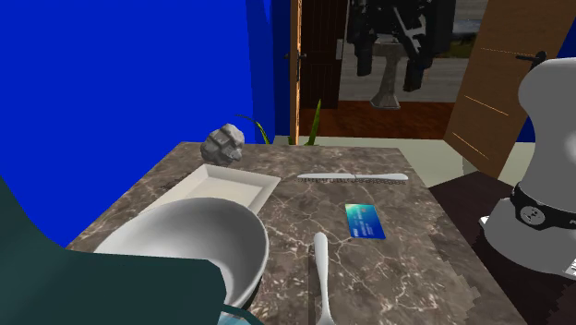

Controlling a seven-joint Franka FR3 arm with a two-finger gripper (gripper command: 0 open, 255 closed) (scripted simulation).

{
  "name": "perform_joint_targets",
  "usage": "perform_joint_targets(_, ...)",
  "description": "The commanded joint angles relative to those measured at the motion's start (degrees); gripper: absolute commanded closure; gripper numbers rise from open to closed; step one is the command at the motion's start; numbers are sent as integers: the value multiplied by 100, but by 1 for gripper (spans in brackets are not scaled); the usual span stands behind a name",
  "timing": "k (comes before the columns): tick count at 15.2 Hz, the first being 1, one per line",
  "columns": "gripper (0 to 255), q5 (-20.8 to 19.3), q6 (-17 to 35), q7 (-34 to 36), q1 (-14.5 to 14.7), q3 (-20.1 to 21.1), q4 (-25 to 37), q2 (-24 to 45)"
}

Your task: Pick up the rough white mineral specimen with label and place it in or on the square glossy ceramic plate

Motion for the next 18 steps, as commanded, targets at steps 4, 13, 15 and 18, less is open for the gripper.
perform_joint_targets(4, 0, 27, 403, -670, -93, -436, 575, 917)
perform_joint_targets(13, 0, 582, 754, -1942, -378, -993, 2160, 2854)
perform_joint_targets(15, 0, 768, 747, -2216, -493, -1054, 2613, 3324)
perform_joint_targets(18, 0, 1058, 664, -2596, -722, -1087, 3382, 4053)
